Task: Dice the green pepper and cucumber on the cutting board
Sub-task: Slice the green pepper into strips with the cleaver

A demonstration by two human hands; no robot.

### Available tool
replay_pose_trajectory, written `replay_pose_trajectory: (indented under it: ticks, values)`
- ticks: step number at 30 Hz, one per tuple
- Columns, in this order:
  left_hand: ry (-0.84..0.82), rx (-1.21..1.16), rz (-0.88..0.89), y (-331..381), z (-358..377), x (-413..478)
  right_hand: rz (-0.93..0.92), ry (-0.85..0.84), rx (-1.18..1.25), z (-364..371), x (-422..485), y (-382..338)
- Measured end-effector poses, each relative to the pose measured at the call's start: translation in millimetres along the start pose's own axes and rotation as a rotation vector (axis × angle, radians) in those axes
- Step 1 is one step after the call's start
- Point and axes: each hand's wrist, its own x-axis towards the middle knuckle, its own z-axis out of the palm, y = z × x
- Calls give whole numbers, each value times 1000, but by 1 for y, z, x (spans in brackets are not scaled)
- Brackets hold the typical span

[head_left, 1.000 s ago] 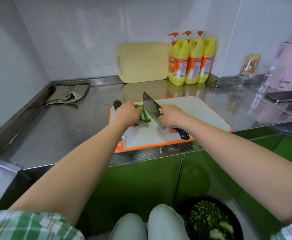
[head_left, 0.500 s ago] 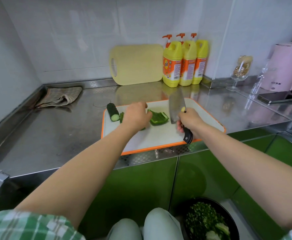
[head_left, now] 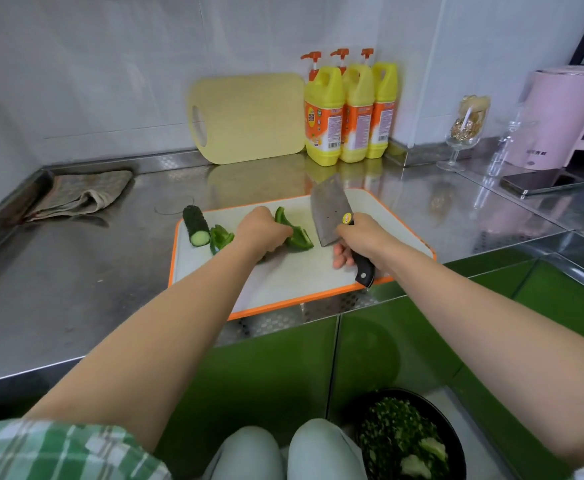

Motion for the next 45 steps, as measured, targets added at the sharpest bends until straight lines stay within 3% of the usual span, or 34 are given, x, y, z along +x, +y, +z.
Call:
replay_pose_trajectory:
  ticks: [5,10,20,28,33,41,45]
  values:
    - [-8,16,11,-5,-4,-11,-118,21,-172,-1,-12,-23]
    - [42,75,40,-9,2,-14,-103,-74,-426,3,-29,-42]
    - [46,99,54,-11,6,-12,-106,-122,-699,4,-39,-55]
    - [19,113,77,-14,8,-8,-87,-109,-773,14,-25,-56]
    - [29,141,96,-18,9,-8,-154,-2,-791,33,-9,-47]
    - [10,32,71,-15,3,-13,-186,100,-592,17,-12,-26]
    - [31,7,55,-15,4,-14,-241,66,-593,6,-26,-45]
